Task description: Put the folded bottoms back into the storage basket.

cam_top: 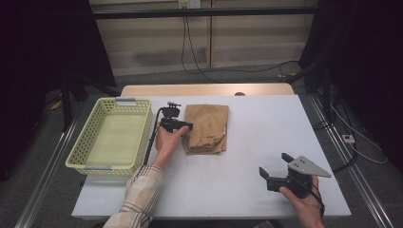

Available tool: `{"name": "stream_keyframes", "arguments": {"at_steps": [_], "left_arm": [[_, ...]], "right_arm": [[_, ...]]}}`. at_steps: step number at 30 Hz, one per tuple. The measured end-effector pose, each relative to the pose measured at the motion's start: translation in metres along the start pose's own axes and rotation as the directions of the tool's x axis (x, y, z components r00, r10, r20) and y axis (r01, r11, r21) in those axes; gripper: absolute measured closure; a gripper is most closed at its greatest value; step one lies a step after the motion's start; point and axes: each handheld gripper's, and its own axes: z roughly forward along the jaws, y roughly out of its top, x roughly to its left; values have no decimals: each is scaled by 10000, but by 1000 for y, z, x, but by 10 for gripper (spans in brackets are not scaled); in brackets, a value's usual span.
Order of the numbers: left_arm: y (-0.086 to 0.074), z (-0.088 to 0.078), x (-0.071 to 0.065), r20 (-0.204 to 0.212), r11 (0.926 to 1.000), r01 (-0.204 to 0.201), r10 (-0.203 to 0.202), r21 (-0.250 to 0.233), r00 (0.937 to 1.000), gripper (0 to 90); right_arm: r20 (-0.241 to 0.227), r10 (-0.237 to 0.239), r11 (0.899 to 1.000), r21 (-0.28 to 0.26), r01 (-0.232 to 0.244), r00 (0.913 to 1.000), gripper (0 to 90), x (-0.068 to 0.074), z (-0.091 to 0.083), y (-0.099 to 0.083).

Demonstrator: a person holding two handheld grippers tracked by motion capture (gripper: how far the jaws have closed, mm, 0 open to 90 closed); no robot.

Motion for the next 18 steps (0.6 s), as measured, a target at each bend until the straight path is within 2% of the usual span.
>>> {"name": "stream_keyframes", "arguments": {"at_steps": [3, 8, 10, 11, 13, 18], "left_arm": [[0, 1, -1, -54, 10000, -62, 63, 19, 10000, 639], [2, 1, 1, 123, 9996, 120, -123, 253, 9998, 706], [4, 2, -1, 295, 9991, 67, -79, 412, 9995, 731], [4, 3, -2, 210, 9991, -70, 61, 425, 9998, 765], [4, 4, -5, 242, 9990, -173, 163, 409, 9996, 822], [4, 1, -6, 375, 10000, -80, 81, -11, 9993, 856]], "right_arm": [[13, 5, 10000, 1, -5, 10000, 45, 0, 0, 0], [79, -32, 10000, 28, 32, 10000, 52, 0, 0, 0], [51, -15, 10000, 30, 15, 10000, 51, 0, 0, 0], [71, -8, 10000, 18, 8, 10000, 52, 0, 0, 0], [68, -6, 10000, 14, 5, 10000, 51, 0, 0, 0], [45, -23, 10000, 25, 23, 10000, 51, 0, 0, 0]]}}
